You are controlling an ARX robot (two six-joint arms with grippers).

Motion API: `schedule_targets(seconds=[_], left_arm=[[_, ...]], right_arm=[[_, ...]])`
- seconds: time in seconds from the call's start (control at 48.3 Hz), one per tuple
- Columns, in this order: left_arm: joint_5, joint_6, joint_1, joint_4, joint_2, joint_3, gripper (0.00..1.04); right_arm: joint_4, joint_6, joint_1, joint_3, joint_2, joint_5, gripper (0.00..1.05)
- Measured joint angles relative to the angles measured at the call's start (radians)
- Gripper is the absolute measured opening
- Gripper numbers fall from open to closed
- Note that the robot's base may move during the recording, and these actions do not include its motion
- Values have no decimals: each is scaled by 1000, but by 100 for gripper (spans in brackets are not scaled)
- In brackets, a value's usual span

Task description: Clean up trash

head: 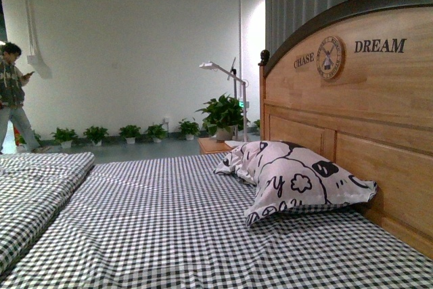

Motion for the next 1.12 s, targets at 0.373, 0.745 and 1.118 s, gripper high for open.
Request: schedule_targets(seconds=[0.373,0.745,1.118], left_arm=[[1,0,0,0,-1,0,23],[1,0,0,0,-1,0,23],[1,0,0,0,-1,0,23]], right_arm=[[0,0,0,0,0,0,18],[0,0,0,0,0,0,18],[0,0,0,0,0,0,18]])
